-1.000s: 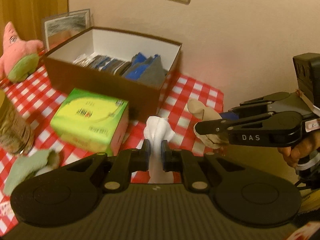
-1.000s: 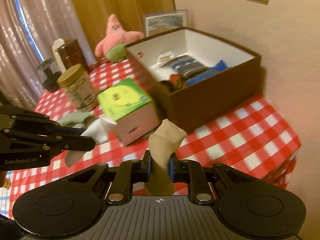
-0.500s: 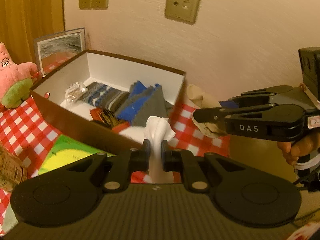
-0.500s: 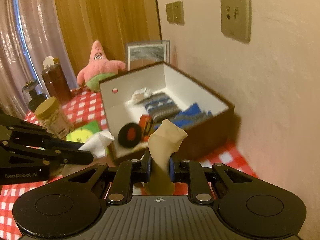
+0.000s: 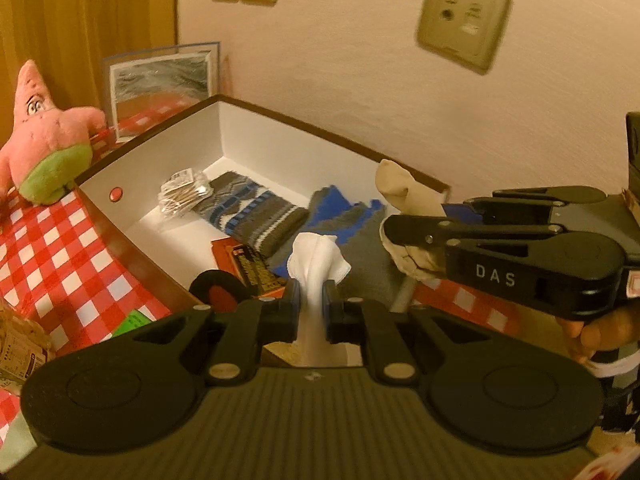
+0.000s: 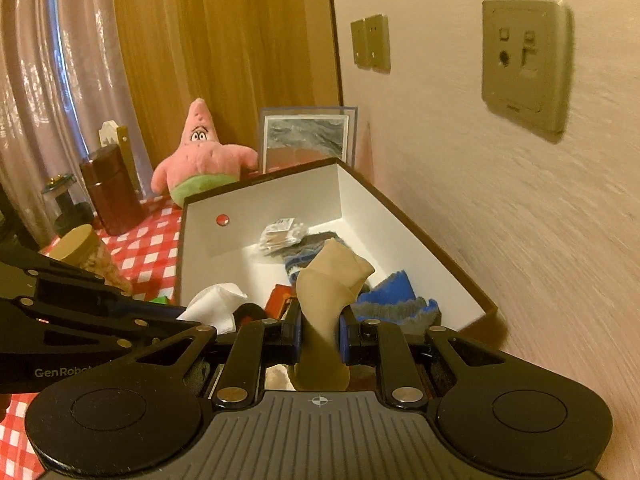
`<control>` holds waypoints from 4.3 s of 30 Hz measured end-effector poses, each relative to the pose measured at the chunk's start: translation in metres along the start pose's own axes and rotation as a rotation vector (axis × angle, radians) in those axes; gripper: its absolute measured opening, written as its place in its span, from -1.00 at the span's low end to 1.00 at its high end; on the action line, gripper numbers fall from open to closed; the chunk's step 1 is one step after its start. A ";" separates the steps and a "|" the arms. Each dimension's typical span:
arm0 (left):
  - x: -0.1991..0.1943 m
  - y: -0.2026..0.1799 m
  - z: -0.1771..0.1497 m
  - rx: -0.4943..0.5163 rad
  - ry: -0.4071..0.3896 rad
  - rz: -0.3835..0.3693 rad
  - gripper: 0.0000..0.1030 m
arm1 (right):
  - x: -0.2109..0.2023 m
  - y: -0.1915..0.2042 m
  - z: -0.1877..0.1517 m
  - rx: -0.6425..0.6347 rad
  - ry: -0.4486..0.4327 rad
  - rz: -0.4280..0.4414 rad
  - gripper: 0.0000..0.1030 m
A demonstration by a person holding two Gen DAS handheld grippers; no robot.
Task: Organize soft objects
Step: 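Release the white cloth from the left tool into the box while the right tool releases the beige cloth, then move both tools back from the box toward the light-green fuzzy cloth, then grasp the light-green fuzzy cloth with the right tool and lift it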
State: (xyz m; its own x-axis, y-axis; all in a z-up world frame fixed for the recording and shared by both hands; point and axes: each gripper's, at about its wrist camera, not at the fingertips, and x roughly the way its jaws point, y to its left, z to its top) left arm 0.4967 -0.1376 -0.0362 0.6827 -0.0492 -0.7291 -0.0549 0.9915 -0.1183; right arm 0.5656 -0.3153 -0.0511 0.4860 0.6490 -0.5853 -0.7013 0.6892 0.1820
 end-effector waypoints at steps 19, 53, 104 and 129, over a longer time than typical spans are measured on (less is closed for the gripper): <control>0.049 0.006 0.012 -0.077 0.084 0.043 -0.60 | 0.062 -0.027 0.001 -0.040 0.054 0.010 0.11; -0.010 0.009 -0.004 -0.080 0.021 0.011 -0.36 | 0.012 -0.019 -0.007 0.060 0.030 -0.073 0.16; -0.207 0.211 -0.220 -0.271 0.077 0.193 -0.33 | 0.008 0.280 -0.115 0.006 0.272 0.197 0.16; -0.160 0.269 -0.217 -0.283 0.113 0.208 -0.33 | 0.111 0.341 -0.087 -0.359 0.199 0.182 0.16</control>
State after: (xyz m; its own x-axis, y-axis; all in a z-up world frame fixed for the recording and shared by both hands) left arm 0.2148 0.1110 -0.0976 0.5517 0.1212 -0.8252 -0.3939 0.9100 -0.1297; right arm 0.3348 -0.0361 -0.1228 0.2527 0.6510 -0.7158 -0.9198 0.3912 0.0310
